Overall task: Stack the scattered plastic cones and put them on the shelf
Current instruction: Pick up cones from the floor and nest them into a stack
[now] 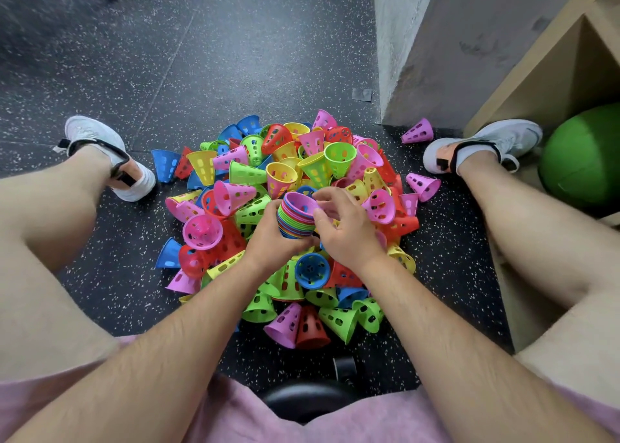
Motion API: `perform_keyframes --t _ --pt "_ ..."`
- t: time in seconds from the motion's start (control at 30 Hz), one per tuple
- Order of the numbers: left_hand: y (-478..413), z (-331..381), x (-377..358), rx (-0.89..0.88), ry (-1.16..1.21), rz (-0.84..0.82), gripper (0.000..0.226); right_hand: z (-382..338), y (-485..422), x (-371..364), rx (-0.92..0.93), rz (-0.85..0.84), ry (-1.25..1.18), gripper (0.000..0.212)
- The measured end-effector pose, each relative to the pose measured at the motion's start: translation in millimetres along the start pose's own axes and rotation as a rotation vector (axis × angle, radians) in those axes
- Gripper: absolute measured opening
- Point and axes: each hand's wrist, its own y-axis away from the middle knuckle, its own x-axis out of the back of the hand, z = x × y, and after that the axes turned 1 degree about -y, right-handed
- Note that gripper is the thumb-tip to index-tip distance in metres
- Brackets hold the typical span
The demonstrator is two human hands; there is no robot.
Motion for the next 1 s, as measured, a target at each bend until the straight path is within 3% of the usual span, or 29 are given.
perform_keyframes --t 0.13,0.27,0.43,0.57,0.67,0.8,1.0 --pt "3.8 0.2 0.2 -0.034 -0.039 -0.051 0.067 5.7 5.7 9.8 -0.049 0.012 -0.011 0.029" --pt "5.4 -2.6 -1.8 -0.036 -0.083 -0.131 0.071 30.6 22.6 19.4 -0.175 0.093 0.230 0.028" --pt "8.1 -4.6 -7.2 -0.035 -0.134 -0.162 0.070 45.8 34.5 22.5 -0.405 0.026 0.438 0.037" --pt "9.3 -6.0 -9.4 -0.045 -0.135 -0.173 0.069 47.4 34.5 15.9 -0.531 -0.006 0.581 0.055" --pt "8.5 -6.5 -8.5 -0.044 -0.143 -0.179 0.070 52.6 32.5 10.5 -0.575 -0.054 0.635 0.052" --pt "6.9 -7.0 -6.5 -0.044 -0.137 -0.161 0.069 53.5 31.2 10.6 -0.535 -0.061 0.525 0.029" --pt "4.9 -8.4 1.9 -0.028 -0.113 -0.099 0.075 39.3 17.4 15.5 -0.439 -0.007 0.203 0.017"
